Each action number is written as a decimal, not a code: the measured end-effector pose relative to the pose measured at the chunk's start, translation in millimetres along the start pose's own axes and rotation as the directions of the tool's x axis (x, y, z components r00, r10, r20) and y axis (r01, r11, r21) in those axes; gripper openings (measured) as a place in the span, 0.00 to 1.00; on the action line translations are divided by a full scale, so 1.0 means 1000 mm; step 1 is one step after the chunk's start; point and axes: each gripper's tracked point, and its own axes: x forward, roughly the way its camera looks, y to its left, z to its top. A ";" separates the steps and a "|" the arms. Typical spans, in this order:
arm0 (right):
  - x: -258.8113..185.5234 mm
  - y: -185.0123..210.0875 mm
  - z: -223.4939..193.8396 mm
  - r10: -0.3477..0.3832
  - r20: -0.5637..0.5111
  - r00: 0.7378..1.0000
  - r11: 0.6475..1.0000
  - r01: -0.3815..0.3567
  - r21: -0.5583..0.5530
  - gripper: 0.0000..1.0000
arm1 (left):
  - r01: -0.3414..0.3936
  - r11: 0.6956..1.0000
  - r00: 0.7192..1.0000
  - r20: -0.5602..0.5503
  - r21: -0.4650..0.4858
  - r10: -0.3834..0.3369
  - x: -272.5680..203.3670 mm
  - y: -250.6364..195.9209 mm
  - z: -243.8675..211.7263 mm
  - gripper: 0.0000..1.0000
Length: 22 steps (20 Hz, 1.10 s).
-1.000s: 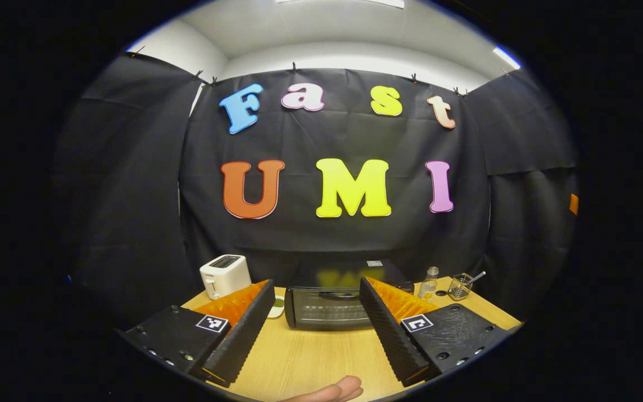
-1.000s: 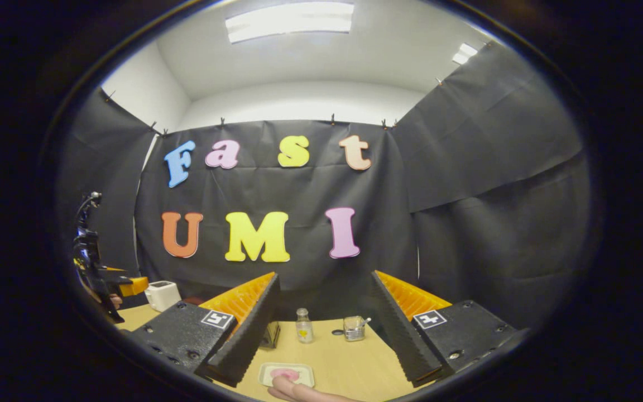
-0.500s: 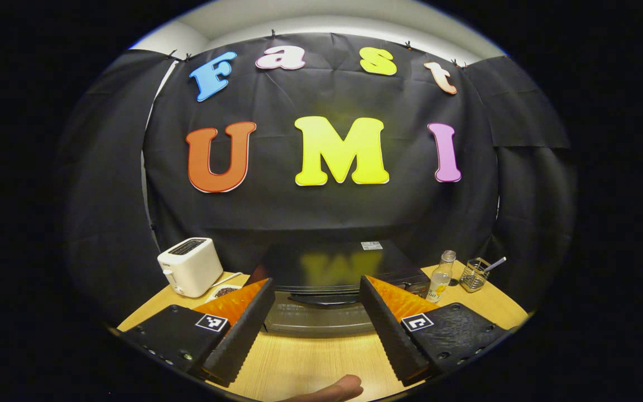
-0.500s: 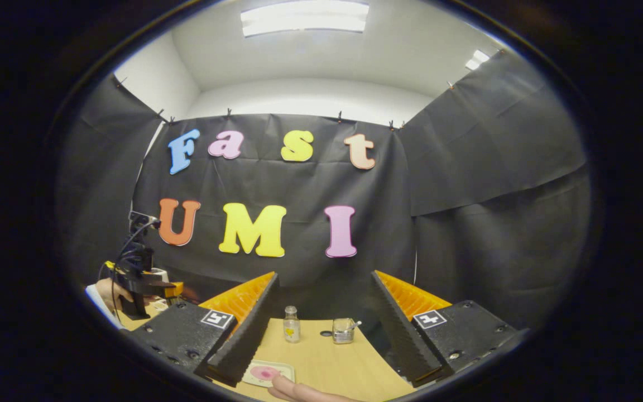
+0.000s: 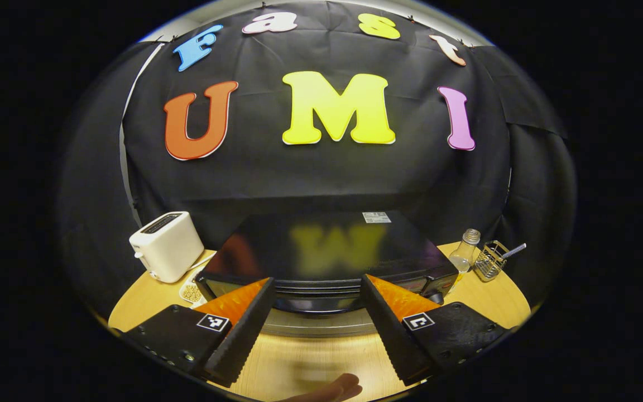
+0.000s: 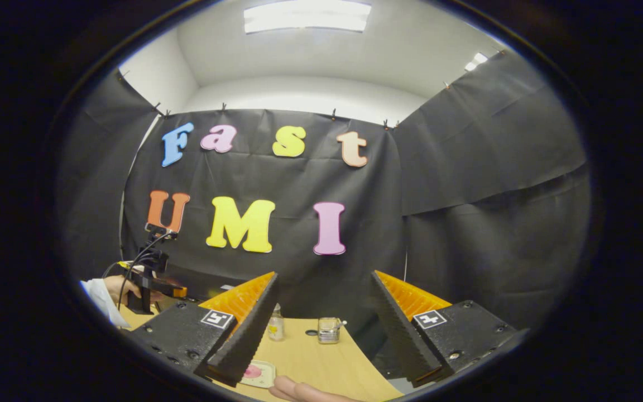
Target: Open the electric oven with the left hand, put the food in, and close the electric oven.
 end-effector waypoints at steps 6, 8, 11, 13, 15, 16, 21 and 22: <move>-0.002 -0.003 -0.010 0.000 -0.026 1.000 1.000 0.000 -0.007 1.00 | -0.016 1.000 0.999 -0.039 -0.018 0.016 0.015 0.005 -0.007 0.96; -0.006 0.000 -0.012 0.008 -0.038 0.999 1.000 -0.008 -0.006 1.00 | -0.007 1.000 0.999 -0.034 -0.026 0.006 0.009 0.004 -0.010 0.98; -0.014 0.002 -0.015 0.017 -0.056 0.998 1.000 -0.017 0.002 1.00 | 0.003 1.000 0.999 -0.036 -0.030 -0.004 -0.010 0.004 -0.020 0.98; -0.019 0.006 -0.016 0.019 -0.062 0.998 1.000 -0.018 0.005 1.00 | 0.009 0.999 0.999 -0.039 -0.039 -0.011 -0.024 0.002 -0.030 0.98; -0.024 0.010 -0.022 0.020 -0.067 0.998 1.000 -0.020 -0.001 1.00 | 0.020 0.999 0.999 -0.026 -0.040 -0.021 -0.039 0.001 -0.041 0.98; -0.026 0.013 -0.025 0.021 -0.073 0.997 1.000 -0.021 -0.001 1.00 | 0.021 0.999 1.000 -0.020 -0.025 -0.022 -0.044 0.000 -0.048 0.98; -0.032 0.027 -0.045 0.058 -0.137 0.989 0.998 -0.055 0.026 1.00 | 0.008 1.000 0.998 -0.059 0.017 -0.007 -0.072 -0.002 -0.088 0.97; -0.032 0.028 -0.048 0.061 -0.151 0.987 0.998 -0.057 0.029 1.00 | 0.014 1.000 0.998 -0.063 0.013 -0.013 -0.075 -0.002 -0.095 0.97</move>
